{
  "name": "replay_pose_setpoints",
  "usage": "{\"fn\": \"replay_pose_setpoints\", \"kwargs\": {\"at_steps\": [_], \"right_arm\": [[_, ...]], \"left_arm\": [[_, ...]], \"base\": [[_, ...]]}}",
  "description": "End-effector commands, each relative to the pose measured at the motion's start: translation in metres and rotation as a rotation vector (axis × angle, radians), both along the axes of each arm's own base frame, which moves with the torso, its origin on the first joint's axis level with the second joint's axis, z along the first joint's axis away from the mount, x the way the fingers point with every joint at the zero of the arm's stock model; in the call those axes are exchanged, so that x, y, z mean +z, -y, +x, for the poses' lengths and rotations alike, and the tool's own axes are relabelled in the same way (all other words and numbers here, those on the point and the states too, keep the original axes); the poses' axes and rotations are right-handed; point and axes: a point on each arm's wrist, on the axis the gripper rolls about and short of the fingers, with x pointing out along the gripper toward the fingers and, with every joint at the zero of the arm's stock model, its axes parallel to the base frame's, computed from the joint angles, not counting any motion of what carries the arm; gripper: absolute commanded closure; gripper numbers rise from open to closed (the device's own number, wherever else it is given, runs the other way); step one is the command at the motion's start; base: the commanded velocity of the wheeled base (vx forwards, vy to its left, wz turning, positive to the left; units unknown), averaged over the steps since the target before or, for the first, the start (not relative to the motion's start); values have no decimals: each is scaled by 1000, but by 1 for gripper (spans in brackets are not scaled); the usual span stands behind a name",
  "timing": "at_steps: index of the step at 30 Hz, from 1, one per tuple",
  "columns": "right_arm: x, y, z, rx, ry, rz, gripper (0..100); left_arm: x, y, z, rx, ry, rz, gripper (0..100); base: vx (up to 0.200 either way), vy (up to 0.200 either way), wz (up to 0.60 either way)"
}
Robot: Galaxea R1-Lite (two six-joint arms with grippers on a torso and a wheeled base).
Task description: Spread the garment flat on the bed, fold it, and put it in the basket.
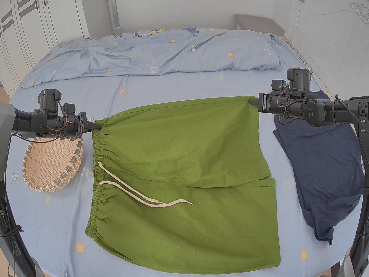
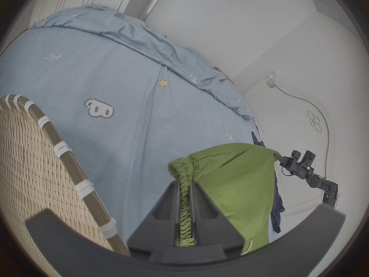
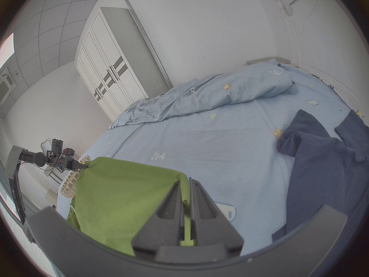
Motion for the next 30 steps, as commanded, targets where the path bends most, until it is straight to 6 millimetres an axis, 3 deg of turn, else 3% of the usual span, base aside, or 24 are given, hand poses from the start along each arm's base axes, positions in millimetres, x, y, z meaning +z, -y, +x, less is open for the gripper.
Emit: {"fn": "replay_pose_setpoints", "kwargs": {"at_steps": [1, 13, 14, 25, 29, 30], "right_arm": [[-8, 0, 7, -10, -8, -6, 100], [-22, -2, 15, -23, -28, -15, 100], [-23, -3, 15, -21, -30, -16, 0], [-17, -1, 15, -28, -18, -7, 0], [-16, 3, 14, -38, -23, -2, 0], [-7, 7, 9, -48, -17, 11, 0]], "left_arm": [[-1, 0, 3, 2, 6, 1, 100], [-6, 2, 6, 12, 1, 15, 100], [-7, 2, 6, 16, -1, 17, 0], [0, 6, 2, 12, 21, 20, 0], [19, 18, -12, -11, 54, 22, 0], [26, 24, -18, -25, 67, 23, 0]], "base": [[0, 0, 0], [0, 0, 0], [0, 0, 0], [0, 0, 0], [0, 0, 0], [0, 0, 0]]}}
